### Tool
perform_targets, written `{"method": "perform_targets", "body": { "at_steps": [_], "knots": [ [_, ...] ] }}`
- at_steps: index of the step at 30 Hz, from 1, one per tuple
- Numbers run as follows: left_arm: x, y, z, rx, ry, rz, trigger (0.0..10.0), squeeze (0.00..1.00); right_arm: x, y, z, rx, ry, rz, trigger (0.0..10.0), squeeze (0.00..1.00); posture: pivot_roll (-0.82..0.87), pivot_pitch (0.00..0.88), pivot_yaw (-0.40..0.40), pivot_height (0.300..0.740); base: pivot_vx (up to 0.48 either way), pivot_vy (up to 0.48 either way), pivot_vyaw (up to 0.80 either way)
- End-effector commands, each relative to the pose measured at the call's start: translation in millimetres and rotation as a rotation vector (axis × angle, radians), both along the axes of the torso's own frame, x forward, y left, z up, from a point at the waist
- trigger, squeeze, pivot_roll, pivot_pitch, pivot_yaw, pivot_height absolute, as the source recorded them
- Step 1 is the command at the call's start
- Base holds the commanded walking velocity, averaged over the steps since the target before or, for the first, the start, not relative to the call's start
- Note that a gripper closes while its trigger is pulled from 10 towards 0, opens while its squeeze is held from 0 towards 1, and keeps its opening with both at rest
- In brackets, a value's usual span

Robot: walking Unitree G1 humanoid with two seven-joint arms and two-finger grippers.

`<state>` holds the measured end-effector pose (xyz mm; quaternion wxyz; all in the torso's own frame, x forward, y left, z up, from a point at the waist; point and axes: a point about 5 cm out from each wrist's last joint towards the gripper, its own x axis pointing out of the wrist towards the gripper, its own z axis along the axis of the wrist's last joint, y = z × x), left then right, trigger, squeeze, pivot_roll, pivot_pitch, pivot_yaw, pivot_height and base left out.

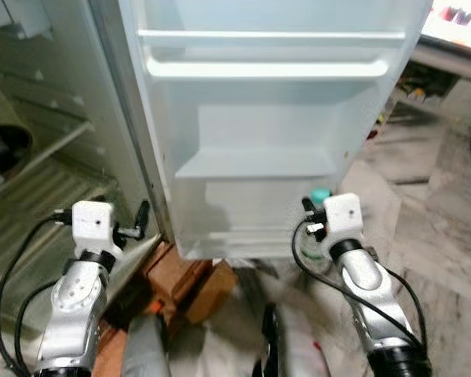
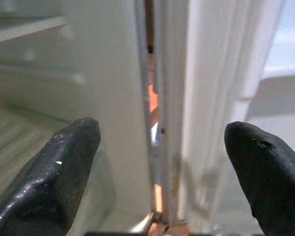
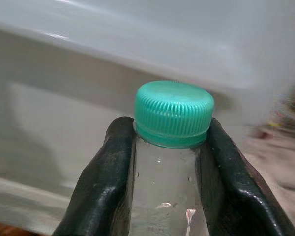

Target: Restocking fridge

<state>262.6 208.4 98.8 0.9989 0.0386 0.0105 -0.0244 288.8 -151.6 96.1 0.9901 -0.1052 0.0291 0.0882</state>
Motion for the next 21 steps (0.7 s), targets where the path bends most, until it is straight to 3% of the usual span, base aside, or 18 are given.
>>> {"method": "perform_targets", "body": {
  "at_steps": [1,9,14,19,21],
  "knots": [
    [-2.2,-1.6,1.7,-0.007,0.000,-0.009,10.0,0.00,7.0,2.4,0.4,-0.002,0.007,0.020,10.0,0.00,0.06,0.092,-0.036,0.581,0.000,0.000,0.00],
    [-17.7,1.1,-0.4,0.011,0.035,-0.012,10.0,0.00,34.8,15.8,-4.6,-0.042,0.027,0.095,10.0,0.00,0.11,0.130,-0.036,0.581,0.000,0.000,0.00],
    [-30.1,9.5,2.9,0.019,0.051,-0.005,10.0,0.00,50.2,23.5,3.2,-0.062,-0.033,0.128,10.0,0.00,0.15,0.160,-0.026,0.581,0.000,0.000,0.00],
    [-39.5,16.1,6.5,0.055,0.075,-0.009,10.0,0.00,60.2,36.8,22.1,-0.105,-0.149,0.202,10.0,0.00,0.18,0.196,0.001,0.581,0.000,0.000,0.00],
    [-40.7,18.5,9.2,0.067,0.081,-0.011,10.0,0.00,60.1,45.5,28.5,-0.241,-0.250,0.272,10.0,0.00,0.20,0.206,0.008,0.581,0.000,0.000,0.00]
  ]
}}
